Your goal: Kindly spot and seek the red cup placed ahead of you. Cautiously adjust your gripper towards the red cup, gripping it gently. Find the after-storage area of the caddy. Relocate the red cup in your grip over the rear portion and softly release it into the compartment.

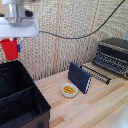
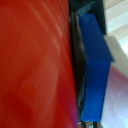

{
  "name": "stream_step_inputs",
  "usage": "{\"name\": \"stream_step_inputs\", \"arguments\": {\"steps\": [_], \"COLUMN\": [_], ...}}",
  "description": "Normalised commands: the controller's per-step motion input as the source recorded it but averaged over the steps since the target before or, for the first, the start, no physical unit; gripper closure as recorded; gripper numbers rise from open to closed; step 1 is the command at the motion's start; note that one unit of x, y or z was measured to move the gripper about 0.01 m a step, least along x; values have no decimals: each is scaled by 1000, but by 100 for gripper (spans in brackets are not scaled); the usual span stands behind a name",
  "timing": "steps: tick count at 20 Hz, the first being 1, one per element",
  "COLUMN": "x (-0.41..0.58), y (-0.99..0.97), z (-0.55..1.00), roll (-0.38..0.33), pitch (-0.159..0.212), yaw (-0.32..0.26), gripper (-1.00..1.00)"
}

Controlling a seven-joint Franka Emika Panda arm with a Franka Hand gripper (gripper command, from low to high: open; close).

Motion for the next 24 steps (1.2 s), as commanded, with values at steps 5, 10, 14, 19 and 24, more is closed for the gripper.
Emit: {"name": "stream_step_inputs", "arguments": {"steps": [5, 10, 14, 19, 24], "x": [41, 81, 74, 209, 247], "y": [726, 577, 371, 46, -121], "z": [-412, -482, -261, 97, 475], "roll": [-221, -250, -254, -130, -9], "pitch": [0, -25, -88, -132, -45], "yaw": [0, 5, 38, 32, 41], "gripper": [100, 100, -100, -100, -100]}}
